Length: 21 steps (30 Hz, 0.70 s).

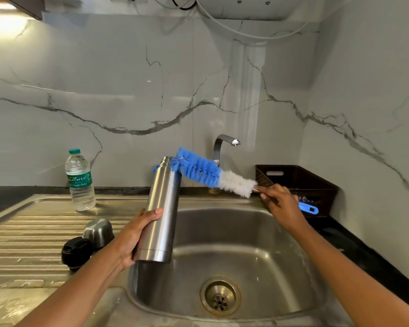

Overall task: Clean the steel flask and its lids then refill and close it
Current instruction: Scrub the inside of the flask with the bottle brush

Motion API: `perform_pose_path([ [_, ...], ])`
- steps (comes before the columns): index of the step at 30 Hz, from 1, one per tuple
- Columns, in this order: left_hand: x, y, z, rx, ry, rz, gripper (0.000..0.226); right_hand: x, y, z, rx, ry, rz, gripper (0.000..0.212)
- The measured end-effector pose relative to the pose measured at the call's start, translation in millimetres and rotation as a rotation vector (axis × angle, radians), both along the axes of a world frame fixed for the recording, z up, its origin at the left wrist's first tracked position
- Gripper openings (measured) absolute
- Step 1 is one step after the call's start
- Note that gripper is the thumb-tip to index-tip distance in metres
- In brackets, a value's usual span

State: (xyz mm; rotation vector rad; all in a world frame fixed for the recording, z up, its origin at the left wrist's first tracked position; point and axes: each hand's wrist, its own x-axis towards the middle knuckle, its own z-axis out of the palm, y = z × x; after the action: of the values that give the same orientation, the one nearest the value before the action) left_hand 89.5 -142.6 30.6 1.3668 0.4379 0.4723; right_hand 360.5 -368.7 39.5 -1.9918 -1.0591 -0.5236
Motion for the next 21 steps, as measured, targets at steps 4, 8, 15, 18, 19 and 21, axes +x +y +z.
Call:
perform_pose_path([
  [4,1.4,-4.5,-0.4,0.003,0.030,-0.048,0.113,-0.5,0.9,-1.0,0.004,0.007,-0.008,0.029],
  [8,0.2,-2.7,-2.0,-0.015,0.020,-0.039,0.089,-15.7,18.7,1.2,0.010,-0.012,0.039,0.029],
  [15,-1.8,-4.5,2.0,-0.081,0.009,-0.053,0.063,0.7,-1.0,-5.2,0.026,0.079,0.019,0.029],
  [18,-1.0,-8.6,3.7,-0.053,0.019,-0.066,0.086,-14.7,17.7,-0.5,0.034,0.059,0.070,0.028],
  [19,-1.2,-7.3,3.4,-0.033,0.014,-0.061,0.100,-18.9,23.1,1.1,0.039,0.056,0.085,0.028],
  [21,-1.4,-2.5,2.5,-0.014,0.005,-0.045,0.117,-17.8,24.4,1.2,0.067,0.065,0.101,0.027],
])
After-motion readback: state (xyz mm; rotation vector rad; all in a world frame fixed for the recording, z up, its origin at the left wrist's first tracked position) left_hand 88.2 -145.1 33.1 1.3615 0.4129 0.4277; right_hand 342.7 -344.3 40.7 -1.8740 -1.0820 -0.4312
